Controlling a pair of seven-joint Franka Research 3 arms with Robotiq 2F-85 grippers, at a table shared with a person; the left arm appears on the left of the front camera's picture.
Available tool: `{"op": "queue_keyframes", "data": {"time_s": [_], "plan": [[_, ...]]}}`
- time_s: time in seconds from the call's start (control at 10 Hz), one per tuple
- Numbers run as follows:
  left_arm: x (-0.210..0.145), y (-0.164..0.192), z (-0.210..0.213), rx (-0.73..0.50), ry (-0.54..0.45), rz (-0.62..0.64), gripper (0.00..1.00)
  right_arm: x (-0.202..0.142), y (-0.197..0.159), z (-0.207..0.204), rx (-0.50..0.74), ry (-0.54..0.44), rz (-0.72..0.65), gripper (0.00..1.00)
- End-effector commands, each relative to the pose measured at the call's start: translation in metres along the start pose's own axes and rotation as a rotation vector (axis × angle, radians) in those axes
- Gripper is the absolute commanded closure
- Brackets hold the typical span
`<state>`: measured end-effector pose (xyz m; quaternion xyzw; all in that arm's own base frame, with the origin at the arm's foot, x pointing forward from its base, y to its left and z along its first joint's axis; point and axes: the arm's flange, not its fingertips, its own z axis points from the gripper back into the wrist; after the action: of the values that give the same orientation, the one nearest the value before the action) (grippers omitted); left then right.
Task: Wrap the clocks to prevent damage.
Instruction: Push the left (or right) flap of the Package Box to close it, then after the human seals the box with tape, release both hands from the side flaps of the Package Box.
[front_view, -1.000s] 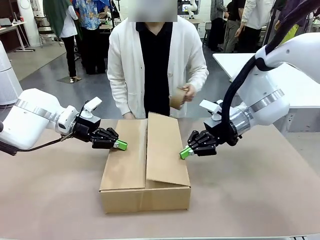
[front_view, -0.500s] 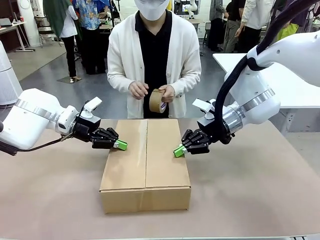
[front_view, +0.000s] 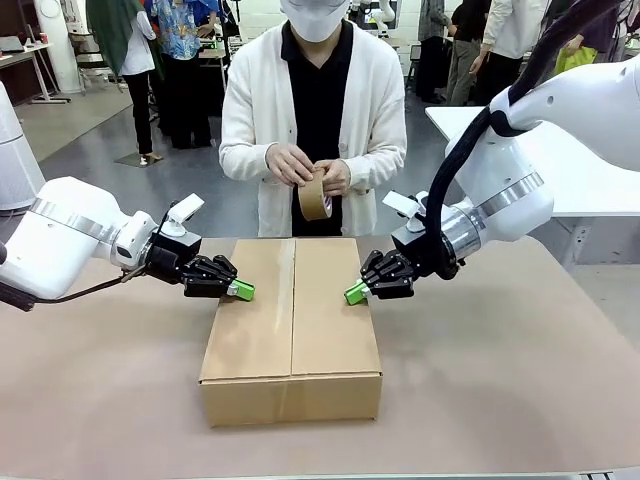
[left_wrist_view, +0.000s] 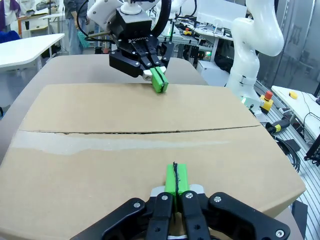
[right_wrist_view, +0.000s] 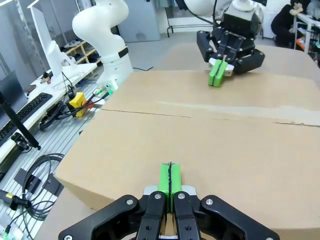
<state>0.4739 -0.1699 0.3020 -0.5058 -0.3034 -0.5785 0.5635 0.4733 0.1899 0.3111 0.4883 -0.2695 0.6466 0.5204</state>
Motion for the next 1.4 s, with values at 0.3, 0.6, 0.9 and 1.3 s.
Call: {"op": "queue_keyframes", "data": {"time_s": [0.3, 0.6, 0.9, 1.3], "plan": [[-0.004, 0.000, -0.002, 0.006, 0.007, 0.001, 1.00, -0.022, -0.013, -0.002, -0.018, 0.094, 0.012, 0.99], [-0.004, 0.000, -0.002, 0.006, 0.007, 0.001, 1.00, 0.000, -0.006, 0.002, -0.010, 0.004, 0.004, 0.99], [-0.004, 0.000, -0.002, 0.006, 0.007, 0.001, 1.00, 0.000, -0.006, 0.002, -0.010, 0.004, 0.004, 0.99], [-0.004, 0.000, -0.002, 0.006, 0.007, 0.001, 1.00, 0.000, -0.006, 0.002, -0.010, 0.004, 0.004, 0.99]]}}
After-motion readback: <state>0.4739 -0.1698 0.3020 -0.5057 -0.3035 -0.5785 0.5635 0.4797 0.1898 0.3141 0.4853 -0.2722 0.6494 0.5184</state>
